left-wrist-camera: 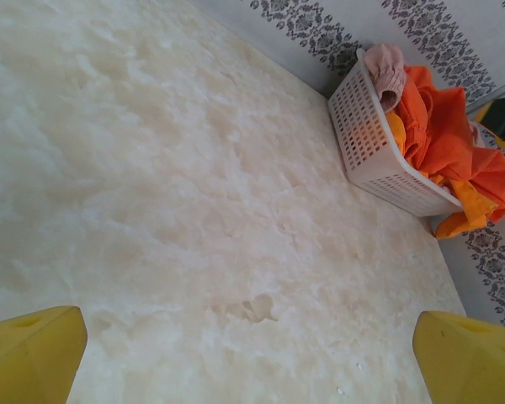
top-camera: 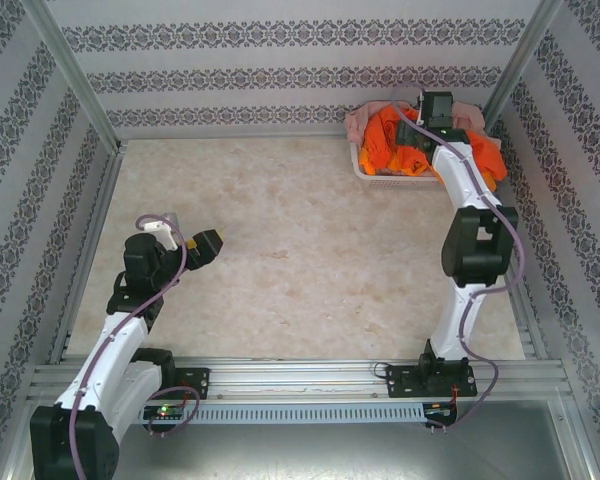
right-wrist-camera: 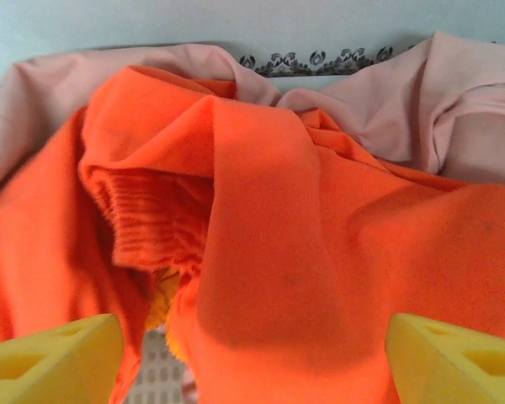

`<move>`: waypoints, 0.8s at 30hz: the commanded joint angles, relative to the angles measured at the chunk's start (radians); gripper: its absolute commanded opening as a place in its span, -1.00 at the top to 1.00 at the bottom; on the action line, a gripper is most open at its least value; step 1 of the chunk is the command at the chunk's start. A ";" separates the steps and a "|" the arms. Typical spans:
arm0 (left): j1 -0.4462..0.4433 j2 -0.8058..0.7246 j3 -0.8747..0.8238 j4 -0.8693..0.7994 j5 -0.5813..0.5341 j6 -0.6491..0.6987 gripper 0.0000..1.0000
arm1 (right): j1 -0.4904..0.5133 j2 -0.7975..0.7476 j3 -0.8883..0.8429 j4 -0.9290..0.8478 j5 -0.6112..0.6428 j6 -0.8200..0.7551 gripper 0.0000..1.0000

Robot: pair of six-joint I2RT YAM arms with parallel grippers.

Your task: Fold and stack the shorts

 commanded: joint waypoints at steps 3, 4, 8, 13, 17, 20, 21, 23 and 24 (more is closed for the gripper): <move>-0.010 0.010 -0.007 0.037 0.029 -0.021 -1.00 | -0.005 0.178 0.254 -0.210 0.076 0.009 -0.21; -0.011 0.011 -0.006 0.035 0.028 -0.020 -1.00 | -0.005 0.193 0.271 -0.215 0.079 0.010 -0.08; -0.010 0.011 -0.006 0.037 0.030 -0.024 -1.00 | -0.004 0.163 0.257 -0.190 0.079 0.026 0.50; -0.011 0.008 -0.008 0.042 0.028 -0.035 -1.00 | -0.004 0.044 0.210 -0.143 0.049 0.052 0.86; -0.010 0.004 -0.008 0.047 0.029 -0.045 -1.00 | -0.005 -0.048 0.193 -0.111 0.036 0.070 0.98; -0.010 -0.002 -0.010 0.048 0.029 -0.049 -1.00 | -0.005 -0.099 0.197 -0.099 0.014 0.095 0.99; -0.010 -0.005 -0.011 0.048 0.028 -0.050 -1.00 | -0.005 -0.115 0.198 -0.095 0.005 0.106 1.00; -0.010 -0.012 -0.015 0.047 0.028 -0.053 -1.00 | -0.005 -0.149 0.198 -0.086 -0.015 0.131 1.00; -0.010 -0.015 -0.016 0.048 0.026 -0.055 -1.00 | -0.005 -0.168 0.198 -0.080 -0.029 0.145 1.00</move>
